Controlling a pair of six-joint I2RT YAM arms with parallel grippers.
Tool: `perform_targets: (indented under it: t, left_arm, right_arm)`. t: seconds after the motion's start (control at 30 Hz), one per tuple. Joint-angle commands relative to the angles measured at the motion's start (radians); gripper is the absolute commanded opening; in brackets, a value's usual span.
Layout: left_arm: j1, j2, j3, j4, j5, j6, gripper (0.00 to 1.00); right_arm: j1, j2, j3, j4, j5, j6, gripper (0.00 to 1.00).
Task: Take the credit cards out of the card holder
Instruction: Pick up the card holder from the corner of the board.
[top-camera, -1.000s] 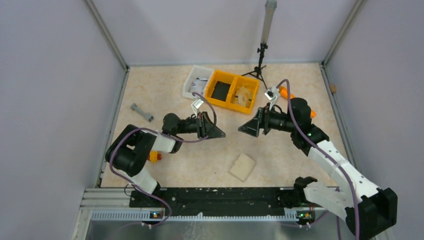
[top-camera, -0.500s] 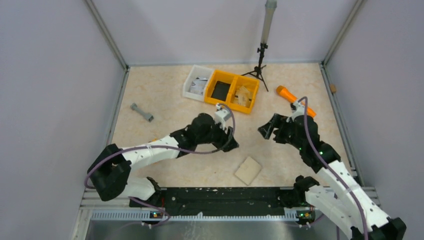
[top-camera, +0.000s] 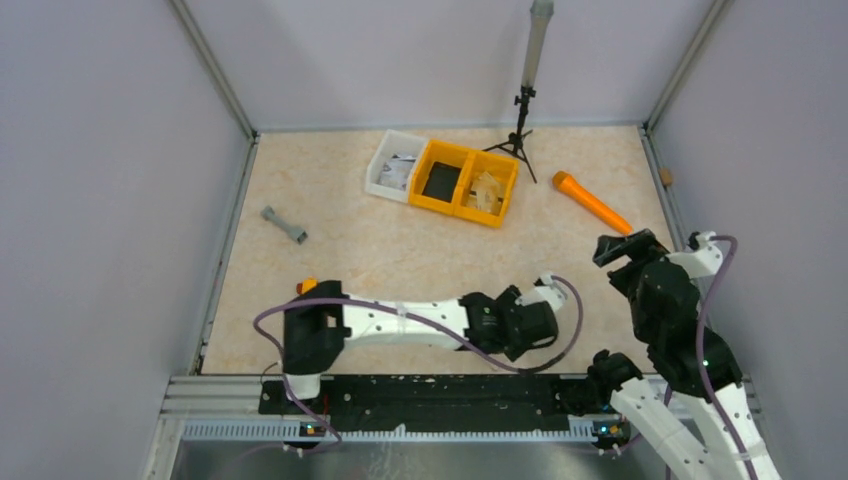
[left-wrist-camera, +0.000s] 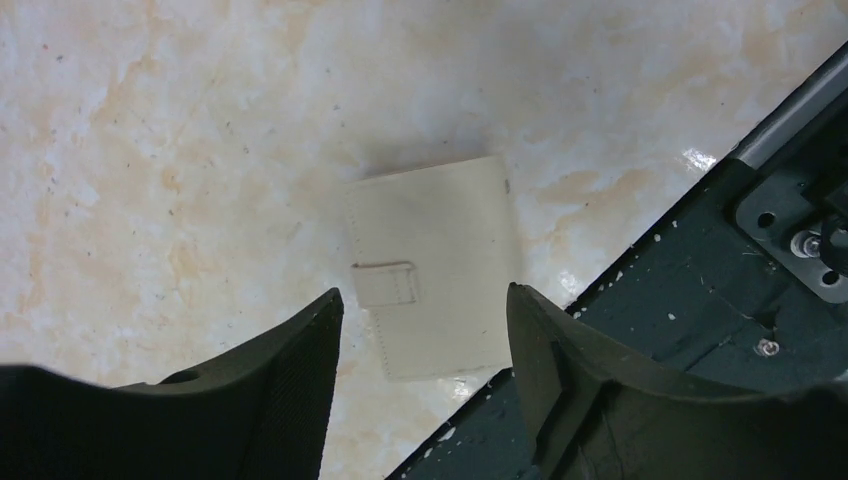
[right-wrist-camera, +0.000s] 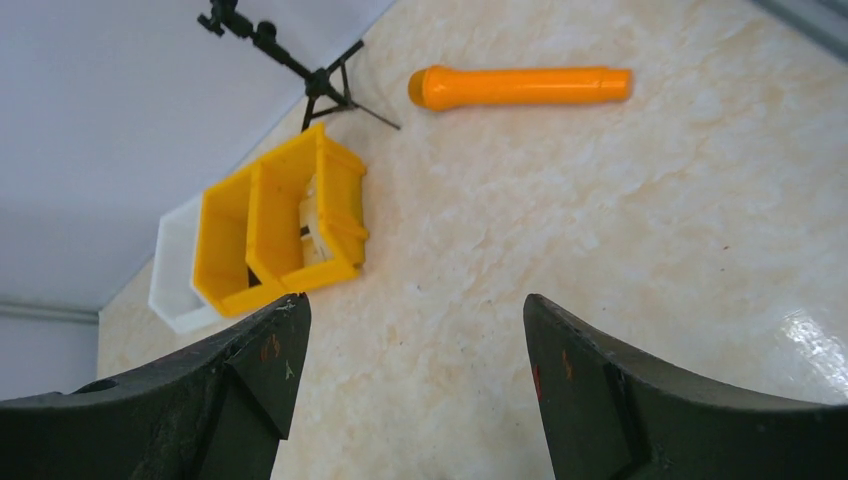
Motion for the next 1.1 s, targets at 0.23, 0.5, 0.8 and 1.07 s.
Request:
perform_targets:
  t: [0.23, 0.5, 0.8, 1.07]
  left_arm:
    - [-0.093, 0.217, 0.247, -0.302, -0.054, -0.101, 0.63]
    - [-0.128, 0.287, 0.236, -0.278, 0.019, -0.154, 0.51]
    - [-0.114, 0.307, 0.188, -0.267, 0.017, -0.177, 0.29]
    - [-0.086, 0.174, 0.12, -0.253, -0.018, -0.208, 0.0]
  right_arm:
    - [0.007, -0.104, 0.087, -0.051, 0.143, -0.027, 0.79]
    - [0.008, -0.121, 0.061, -0.009, 0.091, -0.051, 0.79]
    - [0.007, -0.115, 0.048, -0.004, 0.057, -0.038, 0.79]
    - [0.007, -0.092, 0.025, 0.035, -0.097, -0.077, 0.78]
